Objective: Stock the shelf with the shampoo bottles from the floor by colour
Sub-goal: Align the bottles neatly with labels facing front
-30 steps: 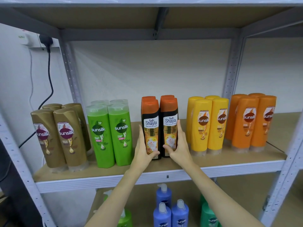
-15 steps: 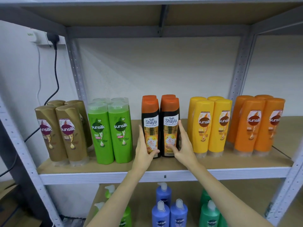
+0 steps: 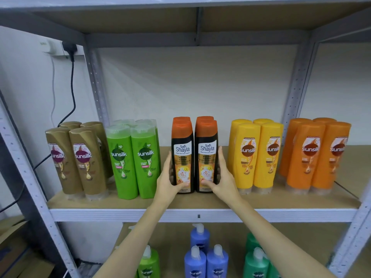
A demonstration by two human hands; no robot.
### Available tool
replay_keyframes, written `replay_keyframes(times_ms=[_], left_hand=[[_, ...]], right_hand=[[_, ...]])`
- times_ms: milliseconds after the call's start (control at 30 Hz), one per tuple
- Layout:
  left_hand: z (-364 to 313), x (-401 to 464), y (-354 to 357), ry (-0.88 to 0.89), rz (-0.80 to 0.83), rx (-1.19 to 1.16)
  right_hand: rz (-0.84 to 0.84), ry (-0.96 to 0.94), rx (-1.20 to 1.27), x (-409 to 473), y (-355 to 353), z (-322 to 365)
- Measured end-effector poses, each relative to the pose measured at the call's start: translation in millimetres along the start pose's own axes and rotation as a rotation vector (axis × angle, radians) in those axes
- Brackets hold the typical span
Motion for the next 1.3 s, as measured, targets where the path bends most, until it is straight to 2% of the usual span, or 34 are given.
replay_keyframes(times_ms=[533,833,1000,1200,1300], left_hand=[[1,3,-7,0.021,0.029,0.028],[1,2,-6,0.019,0.039,0.053],[5,-2,-1,0.044,-0.006,0.11],[2,-6,11,0.001,0.073,0.119],[1,-7,9,0.015,0.088,0.148]], right_hand=[[0.08,0.036,0.043,2,-1,-9],[0.029,-0.007,0.008,-4,1,-4],[-0.096,0.005,-0.041,-10,-1,-3],[0.003,0.086,0.078,-11,19,-6],[-0.01,0.106,0.096,-12,20,-6]])
Point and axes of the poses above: each hand's wrist, its own x-axis towards the middle knuckle, its own y-axis out of the palm, z = x × y, the point moved 8 cm from there along x, towards the middle knuckle, and after that the axes turned 3 degrees about -z, right-handed, at the moved point
